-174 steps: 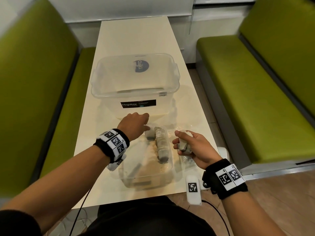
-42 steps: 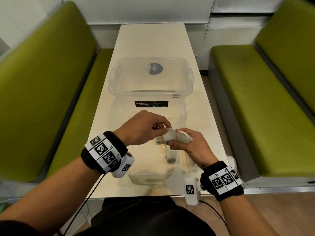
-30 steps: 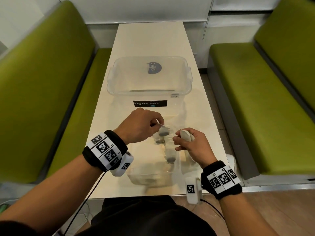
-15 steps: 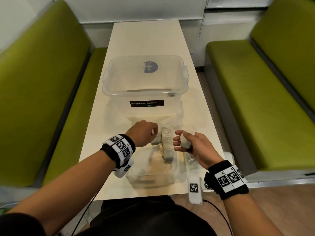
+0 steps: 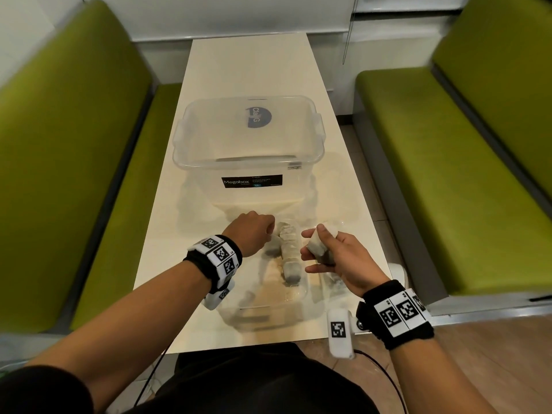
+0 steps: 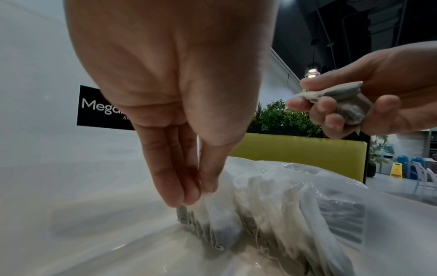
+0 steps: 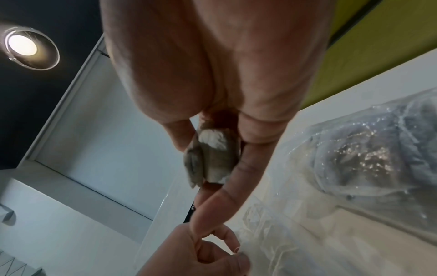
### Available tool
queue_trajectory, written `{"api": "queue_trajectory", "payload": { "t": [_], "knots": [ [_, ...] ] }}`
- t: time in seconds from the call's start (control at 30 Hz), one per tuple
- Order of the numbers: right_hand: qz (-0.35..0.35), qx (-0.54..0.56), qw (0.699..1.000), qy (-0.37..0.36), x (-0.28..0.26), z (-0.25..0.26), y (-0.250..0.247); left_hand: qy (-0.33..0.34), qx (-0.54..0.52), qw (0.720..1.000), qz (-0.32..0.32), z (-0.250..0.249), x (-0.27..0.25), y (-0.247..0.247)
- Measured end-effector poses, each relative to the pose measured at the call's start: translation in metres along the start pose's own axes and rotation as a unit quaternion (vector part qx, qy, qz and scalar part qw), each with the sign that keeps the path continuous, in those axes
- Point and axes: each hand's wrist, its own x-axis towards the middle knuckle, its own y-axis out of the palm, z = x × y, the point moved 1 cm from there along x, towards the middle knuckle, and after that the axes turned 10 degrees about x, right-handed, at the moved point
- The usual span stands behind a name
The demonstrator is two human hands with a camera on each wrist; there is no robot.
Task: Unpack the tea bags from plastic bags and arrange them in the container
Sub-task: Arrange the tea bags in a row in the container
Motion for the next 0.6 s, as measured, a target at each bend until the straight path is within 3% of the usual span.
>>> {"api": "queue_trajectory", "payload": {
  "t": [0.3,0.6],
  "knots": [
    [0.045,-0.043,0.998,0.010,0.0004,-0.0030,0.0001,-0.014,0.046,0.998,-0.034,0.0043,0.0000,0.0006],
    [0.026,-0.068,0.997,-0.016,-0.0015,-0.0029,0.0011,-0.040,0.029,0.997,-0.060,0.0074,-0.0038,-0.0027]
  ]
}}
